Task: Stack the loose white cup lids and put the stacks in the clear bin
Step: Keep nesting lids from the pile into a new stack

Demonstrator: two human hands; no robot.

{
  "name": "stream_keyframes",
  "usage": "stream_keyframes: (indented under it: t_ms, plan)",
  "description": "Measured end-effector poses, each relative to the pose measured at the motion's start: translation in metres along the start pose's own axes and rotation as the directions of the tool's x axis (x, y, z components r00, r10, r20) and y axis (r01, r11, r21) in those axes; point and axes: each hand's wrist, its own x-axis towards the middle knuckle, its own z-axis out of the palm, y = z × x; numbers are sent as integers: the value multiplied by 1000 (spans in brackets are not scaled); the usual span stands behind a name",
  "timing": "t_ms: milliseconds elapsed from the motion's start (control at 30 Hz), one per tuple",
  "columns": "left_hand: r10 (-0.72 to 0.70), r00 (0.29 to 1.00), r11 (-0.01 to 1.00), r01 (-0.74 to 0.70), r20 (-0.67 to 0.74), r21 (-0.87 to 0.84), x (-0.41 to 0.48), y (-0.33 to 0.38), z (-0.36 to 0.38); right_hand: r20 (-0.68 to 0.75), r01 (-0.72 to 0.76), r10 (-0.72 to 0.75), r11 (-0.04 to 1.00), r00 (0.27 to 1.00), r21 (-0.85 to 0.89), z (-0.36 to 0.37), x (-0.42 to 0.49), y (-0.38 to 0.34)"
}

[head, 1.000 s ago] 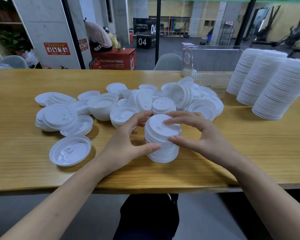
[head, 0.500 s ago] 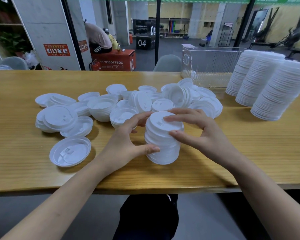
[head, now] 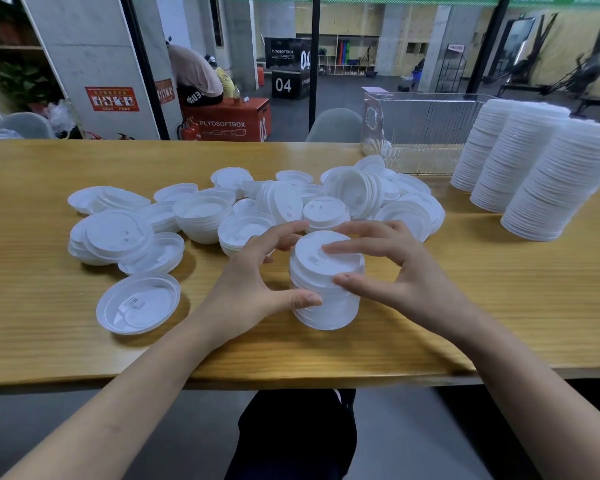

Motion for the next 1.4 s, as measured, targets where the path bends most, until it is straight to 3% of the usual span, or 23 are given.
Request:
stream_keyframes:
  t_ms: [200,400,667,867,967,1167,1400]
  plan:
    - [9,1000,1000,-9,15,12,-1,0,-1,15,-1,1,1000,1000,-12,-1,-7,2]
    - [18,999,1000,-18,38,1,0,2,-5,196,-152,178,978,964,-144,0,-9,18]
    - [-31,998,999,31,62,8,22,-3,-16,236,-167,209,969,949,-184,12,24,42]
    - [9,996,994,-19,87,112,48,-13,-29,255,-163,211,967,944,-195,20,62,55]
    - [115,992,975,-122,52,183,53,-27,-30,235,-181,220,967,947,-177,20,67,58]
    - [206,978,952,-197,-17,234,49,-38,-30,39,-46,49,996,998,-75,11,50,52]
    - [186,983,954,-180,-2,240,47,-39,-27,1,96,-98,978,995,-184,13,51,48]
